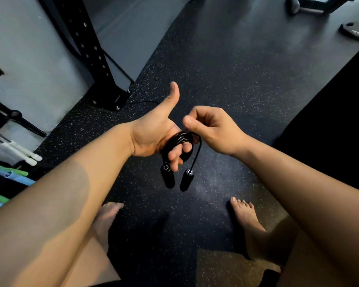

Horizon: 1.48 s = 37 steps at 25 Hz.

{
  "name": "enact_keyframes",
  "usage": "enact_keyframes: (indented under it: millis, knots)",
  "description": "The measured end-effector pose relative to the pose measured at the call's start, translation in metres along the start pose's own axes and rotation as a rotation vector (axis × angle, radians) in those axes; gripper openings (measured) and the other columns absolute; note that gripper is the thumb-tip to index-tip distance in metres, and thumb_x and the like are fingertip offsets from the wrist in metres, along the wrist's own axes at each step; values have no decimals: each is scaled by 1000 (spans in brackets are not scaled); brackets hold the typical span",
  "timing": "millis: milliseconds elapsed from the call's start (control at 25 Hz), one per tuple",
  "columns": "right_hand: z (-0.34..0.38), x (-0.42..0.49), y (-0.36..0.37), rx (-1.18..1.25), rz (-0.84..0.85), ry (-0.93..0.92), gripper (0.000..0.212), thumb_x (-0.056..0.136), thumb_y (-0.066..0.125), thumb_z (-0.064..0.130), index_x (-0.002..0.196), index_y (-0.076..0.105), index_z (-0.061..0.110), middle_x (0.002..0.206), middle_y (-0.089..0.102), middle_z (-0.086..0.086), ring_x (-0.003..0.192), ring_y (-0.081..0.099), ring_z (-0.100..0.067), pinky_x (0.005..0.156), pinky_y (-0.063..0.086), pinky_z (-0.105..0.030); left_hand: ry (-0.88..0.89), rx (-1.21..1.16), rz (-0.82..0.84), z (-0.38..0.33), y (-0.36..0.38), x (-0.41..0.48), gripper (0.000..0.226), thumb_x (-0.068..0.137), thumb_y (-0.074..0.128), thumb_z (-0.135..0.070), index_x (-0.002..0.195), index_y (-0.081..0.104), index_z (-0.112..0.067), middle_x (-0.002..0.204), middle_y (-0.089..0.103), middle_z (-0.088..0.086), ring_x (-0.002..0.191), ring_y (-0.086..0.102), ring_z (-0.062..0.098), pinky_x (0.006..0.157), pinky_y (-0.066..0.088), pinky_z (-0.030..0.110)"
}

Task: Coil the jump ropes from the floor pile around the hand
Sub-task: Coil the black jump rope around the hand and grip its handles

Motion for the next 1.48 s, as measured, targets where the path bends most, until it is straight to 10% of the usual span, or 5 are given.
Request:
enact_keyframes:
  millis: [320, 600, 880, 1200, 1480]
  knots:
    - [-1, 4, -4, 2, -122, 69, 44, 102, 48, 38, 96, 60, -4, 70, 59, -5, 61, 59, -13, 61, 50, -27, 111, -57, 33, 2, -5, 1, 120, 63, -19, -94, 71, 60, -4, 39, 42, 2, 49, 57, 29, 105, 42, 55]
    - [-13, 3, -17, 13, -136, 265, 54, 108, 28, 44, 93, 71, 14, 87, 69, -5, 78, 65, -14, 77, 48, -33, 262, -238, 45, -6, -9, -5, 115, 58, -20, -95, 66, 58, -11, 37, 36, -4, 47, 54, 26, 91, 50, 35]
    - [-13, 3, -10, 124, 37, 242, 19, 86, 49, 21, 85, 68, 23, 83, 67, 3, 82, 63, -10, 84, 45, -37, 358, -390, 15, -9, -11, -10, 110, 57, -20, -96, 68, 50, -11, 37, 34, -5, 44, 52, 24, 88, 52, 33]
    - [-25, 0, 0, -87, 186, 334, 14, 95, 65, 15, 107, 69, 9, 93, 74, -9, 85, 67, -16, 74, 49, -22, 543, -793, -198, -6, -15, -6, 124, 67, -1, -102, 101, 63, -2, 68, 55, 3, 77, 64, 30, 105, 47, 38]
    - [-19, 0, 4, -328, 358, 379, 15, 93, 62, 24, 95, 72, 13, 87, 78, 0, 90, 71, -21, 95, 51, -47, 678, -819, -352, -2, -13, 8, 128, 76, 0, -94, 131, 55, 9, 112, 69, 18, 117, 66, 32, 115, 41, 52]
Point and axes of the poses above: each hand's wrist, its own x-axis towards the middle knuckle, its own y-axis out of the palm, z = x × y, the point moved 2 cm from there along x, towards the middle knuckle
